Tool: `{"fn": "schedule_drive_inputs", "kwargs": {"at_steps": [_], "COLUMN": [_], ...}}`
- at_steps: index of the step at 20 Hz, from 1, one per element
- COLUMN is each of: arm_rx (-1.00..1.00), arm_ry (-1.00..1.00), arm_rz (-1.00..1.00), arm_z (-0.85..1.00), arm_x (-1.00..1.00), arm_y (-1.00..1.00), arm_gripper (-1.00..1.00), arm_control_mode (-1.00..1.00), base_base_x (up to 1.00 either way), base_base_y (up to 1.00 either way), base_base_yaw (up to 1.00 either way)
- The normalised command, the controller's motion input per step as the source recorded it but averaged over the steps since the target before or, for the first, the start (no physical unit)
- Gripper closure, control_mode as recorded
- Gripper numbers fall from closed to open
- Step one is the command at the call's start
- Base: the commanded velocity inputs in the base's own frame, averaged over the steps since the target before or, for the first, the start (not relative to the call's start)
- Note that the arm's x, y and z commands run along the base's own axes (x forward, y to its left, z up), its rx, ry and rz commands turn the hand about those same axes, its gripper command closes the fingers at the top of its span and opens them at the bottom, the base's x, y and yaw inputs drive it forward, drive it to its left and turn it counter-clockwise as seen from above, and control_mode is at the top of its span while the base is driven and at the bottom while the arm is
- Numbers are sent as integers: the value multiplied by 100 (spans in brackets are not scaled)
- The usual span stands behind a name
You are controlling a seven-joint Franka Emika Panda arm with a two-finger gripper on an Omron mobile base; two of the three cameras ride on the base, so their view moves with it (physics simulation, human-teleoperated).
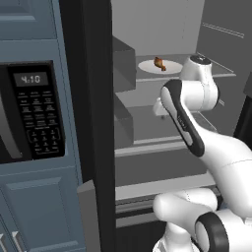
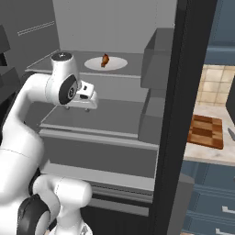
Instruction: Retrieve the chicken drumstick from the fridge and place it on the cutting board.
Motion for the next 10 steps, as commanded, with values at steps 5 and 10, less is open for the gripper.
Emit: {"fn": "schedule_drive_inputs", "kwargs": {"at_steps": [5,10], "arm_rx": [0,0], "arm_ry": [-22,-28], "arm_rz": [-12,-8], "arm_z": [27,46], "arm_x": [-7,-24], "arm_y": [-18,-16], "arm_gripper": [-100,-100], "arm_control_mode": [-100,-100], "base_base_x": [0,0], "base_base_y": [0,0], "base_base_yaw": [0,0]}}
